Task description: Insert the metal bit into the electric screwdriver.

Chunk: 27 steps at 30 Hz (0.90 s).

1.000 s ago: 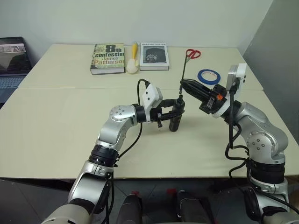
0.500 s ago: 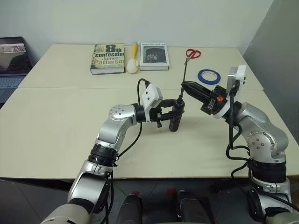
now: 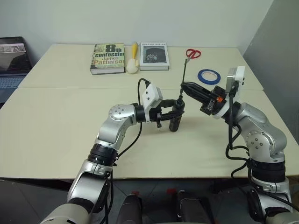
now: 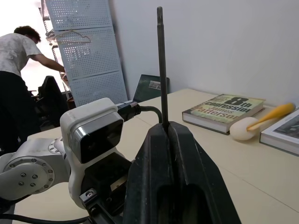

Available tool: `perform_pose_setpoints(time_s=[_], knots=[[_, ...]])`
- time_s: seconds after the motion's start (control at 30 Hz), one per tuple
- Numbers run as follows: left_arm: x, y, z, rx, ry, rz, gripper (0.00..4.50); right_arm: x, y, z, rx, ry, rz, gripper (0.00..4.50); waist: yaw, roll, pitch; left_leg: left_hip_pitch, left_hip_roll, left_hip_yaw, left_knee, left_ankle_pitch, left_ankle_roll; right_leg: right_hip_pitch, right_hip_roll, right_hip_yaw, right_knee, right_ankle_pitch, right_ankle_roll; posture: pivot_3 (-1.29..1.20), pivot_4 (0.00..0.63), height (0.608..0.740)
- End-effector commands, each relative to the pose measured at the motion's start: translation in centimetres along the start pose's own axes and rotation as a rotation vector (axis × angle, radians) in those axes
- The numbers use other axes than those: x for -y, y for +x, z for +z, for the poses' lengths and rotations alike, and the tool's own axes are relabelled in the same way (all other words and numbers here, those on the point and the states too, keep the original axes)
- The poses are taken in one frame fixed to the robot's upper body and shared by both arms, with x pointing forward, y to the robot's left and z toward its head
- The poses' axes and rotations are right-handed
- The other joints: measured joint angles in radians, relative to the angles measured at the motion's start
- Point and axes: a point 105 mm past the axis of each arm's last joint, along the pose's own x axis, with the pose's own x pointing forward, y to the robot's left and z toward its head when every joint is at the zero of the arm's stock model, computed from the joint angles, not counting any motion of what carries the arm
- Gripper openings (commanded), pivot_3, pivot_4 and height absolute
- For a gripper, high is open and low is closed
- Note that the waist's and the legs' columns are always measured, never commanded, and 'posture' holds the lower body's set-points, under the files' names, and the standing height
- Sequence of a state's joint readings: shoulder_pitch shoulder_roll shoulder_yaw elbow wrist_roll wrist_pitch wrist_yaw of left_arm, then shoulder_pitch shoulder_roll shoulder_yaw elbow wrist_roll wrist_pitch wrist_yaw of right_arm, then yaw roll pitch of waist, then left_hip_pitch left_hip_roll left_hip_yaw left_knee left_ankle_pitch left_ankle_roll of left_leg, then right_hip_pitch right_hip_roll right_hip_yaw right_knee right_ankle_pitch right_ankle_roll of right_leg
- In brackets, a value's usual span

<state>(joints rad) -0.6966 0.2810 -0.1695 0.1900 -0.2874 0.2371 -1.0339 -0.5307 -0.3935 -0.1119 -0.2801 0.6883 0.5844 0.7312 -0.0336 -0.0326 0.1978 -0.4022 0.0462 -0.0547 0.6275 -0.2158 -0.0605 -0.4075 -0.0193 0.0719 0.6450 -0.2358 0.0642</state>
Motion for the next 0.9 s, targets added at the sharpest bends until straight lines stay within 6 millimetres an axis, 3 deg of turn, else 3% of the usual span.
perform_pose_setpoints(time_s=[0.03,0.9], knots=[[0.3,0.3,0.7,0.003,0.026,-0.031,1.66,-0.2,-0.2,0.5,0.003,-0.035,0.016,0.0,0.0,0.0,0.0,0.0,0.0,0.0,0.0,0.0,0.0,0.0,0.0,0.0,0.0,0.0,0.0,0.0,0.15,0.74],[0.4,0.4,0.4,-0.007,0.018,-0.036,1.66,-0.3,0.1,2.0,0.049,-0.068,0.01,0.0,0.0,0.0,0.0,0.0,0.0,0.0,0.0,0.0,0.0,0.0,0.0,0.0,0.0,0.0,0.0,0.0,0.15,0.74]])
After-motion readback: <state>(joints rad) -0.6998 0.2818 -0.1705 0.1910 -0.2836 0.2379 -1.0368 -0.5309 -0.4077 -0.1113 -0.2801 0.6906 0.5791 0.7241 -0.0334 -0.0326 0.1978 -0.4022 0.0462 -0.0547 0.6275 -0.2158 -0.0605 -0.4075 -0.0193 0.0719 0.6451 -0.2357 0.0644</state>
